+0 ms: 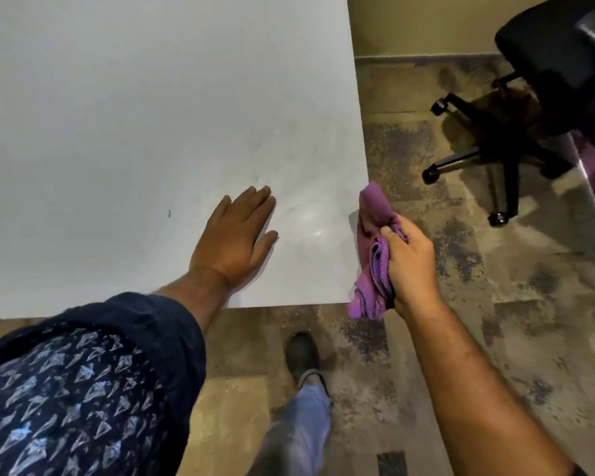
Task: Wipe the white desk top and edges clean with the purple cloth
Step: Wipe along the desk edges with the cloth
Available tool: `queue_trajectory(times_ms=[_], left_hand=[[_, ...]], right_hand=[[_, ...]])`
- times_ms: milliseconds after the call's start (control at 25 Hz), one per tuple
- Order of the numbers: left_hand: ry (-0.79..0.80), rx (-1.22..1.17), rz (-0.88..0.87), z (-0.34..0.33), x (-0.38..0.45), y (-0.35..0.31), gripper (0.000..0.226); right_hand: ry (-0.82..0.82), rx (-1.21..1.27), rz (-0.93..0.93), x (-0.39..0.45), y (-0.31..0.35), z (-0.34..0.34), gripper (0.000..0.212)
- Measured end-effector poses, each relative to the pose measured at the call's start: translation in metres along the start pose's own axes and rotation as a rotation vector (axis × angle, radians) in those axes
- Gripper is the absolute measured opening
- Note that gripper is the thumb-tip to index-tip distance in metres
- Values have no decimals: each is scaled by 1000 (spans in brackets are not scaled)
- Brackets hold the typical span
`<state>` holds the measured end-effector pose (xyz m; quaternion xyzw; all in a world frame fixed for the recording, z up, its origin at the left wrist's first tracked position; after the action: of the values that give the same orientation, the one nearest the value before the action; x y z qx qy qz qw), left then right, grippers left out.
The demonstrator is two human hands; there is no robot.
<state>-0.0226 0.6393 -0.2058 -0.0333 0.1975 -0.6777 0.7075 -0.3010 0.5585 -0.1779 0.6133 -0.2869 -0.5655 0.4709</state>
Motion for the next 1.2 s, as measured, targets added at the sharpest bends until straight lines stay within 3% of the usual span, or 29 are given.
queue_trajectory(times_ms=[280,440,520,760,880,1000,1200], left_hand=[[25,3,66,1,1,6,68],[-99,-117,585,6,16,-2,80],[-105,-121,694,7,33,-13,85],[-46,-46,546,-5,82,-69,95],[-37,-51,587,-8,102,-101,100],[-5,-98,612,-11,105,-125,96],[-48,-7,616,-29,101,-160,80]], right_hand=[[139,-73,-166,19,11,15,31],[216,-103,-192,24,22,23,30],[216,-99,-198,31,22,26,28],[306,120,-278,73,40,41,27],[338,229,-261,101,45,63,30],[349,201,-281,125,43,91,30],[505,213,-258,175,25,126,29]])
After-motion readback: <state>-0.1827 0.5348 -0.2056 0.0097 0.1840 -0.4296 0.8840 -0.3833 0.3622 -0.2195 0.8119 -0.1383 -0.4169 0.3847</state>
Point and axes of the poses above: each hand's wrist, its own x-axis towards the middle knuckle, its own z-axis out of the back of the hand, y = z × x, the point moved 2 cm from there along x, towards the middle knuckle, and after that the axes turned 13 degrees about y, right-handed, at the moved point
